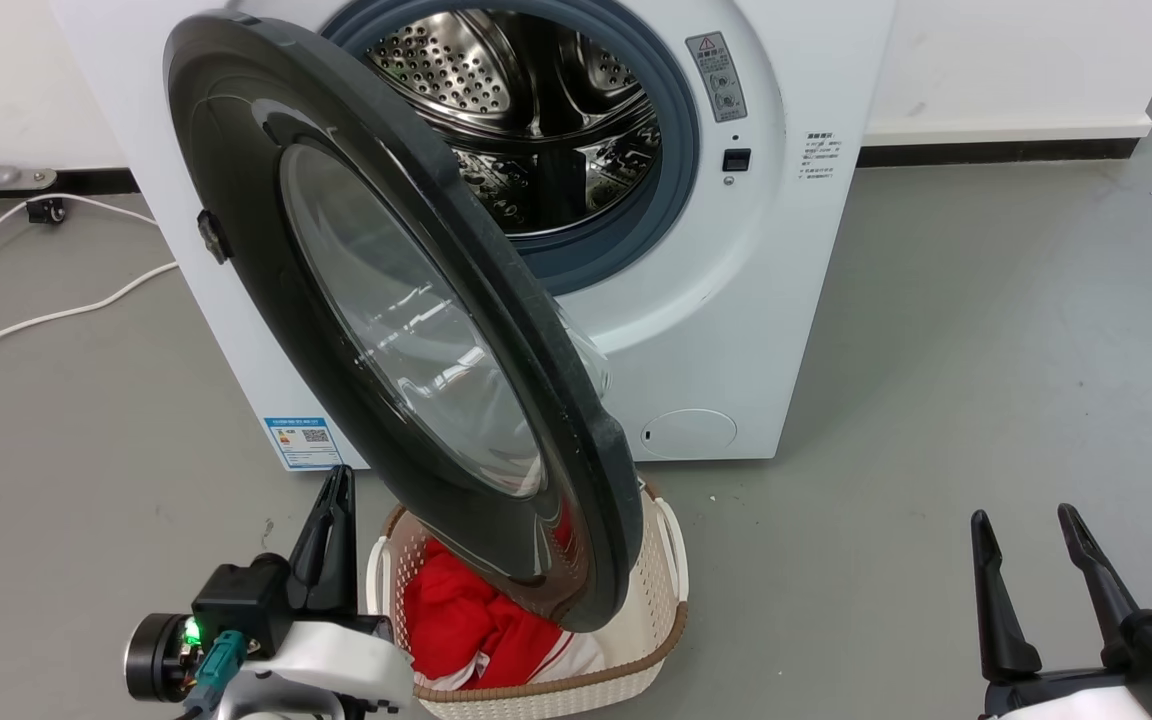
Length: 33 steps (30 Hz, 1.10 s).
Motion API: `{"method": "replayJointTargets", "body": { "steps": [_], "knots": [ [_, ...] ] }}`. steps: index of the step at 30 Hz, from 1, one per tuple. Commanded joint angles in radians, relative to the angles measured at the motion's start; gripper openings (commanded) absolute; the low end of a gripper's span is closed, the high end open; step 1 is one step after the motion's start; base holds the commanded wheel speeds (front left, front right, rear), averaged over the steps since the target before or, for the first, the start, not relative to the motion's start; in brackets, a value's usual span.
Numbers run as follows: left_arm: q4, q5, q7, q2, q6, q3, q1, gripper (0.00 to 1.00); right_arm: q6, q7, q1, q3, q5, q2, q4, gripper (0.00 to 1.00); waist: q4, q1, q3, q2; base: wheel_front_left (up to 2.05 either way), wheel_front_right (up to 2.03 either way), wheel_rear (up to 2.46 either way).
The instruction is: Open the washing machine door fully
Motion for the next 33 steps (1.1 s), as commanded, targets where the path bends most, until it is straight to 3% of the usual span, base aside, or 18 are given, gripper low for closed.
{"method": "replayJointTargets", "body": {
  "steps": [1, 8, 19, 25, 33],
  "knots": [
    [-0.010, -0.004, -0.003, 0.001, 0.005, 0.002, -0.009, 0.00, -0.001, 0.001, 0.009, 0.002, -0.007, 0.004, -0.004, 1.00, 0.000, 0.0000, -0.001, 0.0000, 0.00, 0.00, 0.00],
    [-0.128, 0.012, -0.003, 0.001, 0.032, 0.002, -0.043, 0.00, -0.001, 0.007, 0.015, -0.003, 0.003, 0.004, -0.009, 1.00, 0.006, 0.0000, -0.003, 0.0000, 0.00, 0.00, 0.00],
    [-0.460, 0.049, -0.003, 0.001, 0.058, -0.018, -0.136, 0.00, -0.001, 0.009, 0.010, -0.022, 0.013, 0.004, -0.009, 1.00, 0.015, 0.0000, -0.003, 0.0000, 0.00, 0.00, 0.00],
    [-0.582, 0.057, -0.002, 0.001, 0.057, -0.098, -0.175, 0.00, -0.001, 0.011, 0.006, -0.027, 0.016, 0.004, -0.010, 1.00, 0.015, 0.0000, -0.005, 0.0000, 0.00, 0.00, 0.00],
    [-0.557, 0.020, -0.003, 0.001, 0.006, -0.291, -0.148, 0.00, -0.001, 0.015, 0.008, -0.026, 0.019, 0.004, -0.007, 1.00, 0.014, 0.0000, -0.007, 0.0000, 0.00, 0.00, 0.00]
  ]
}}
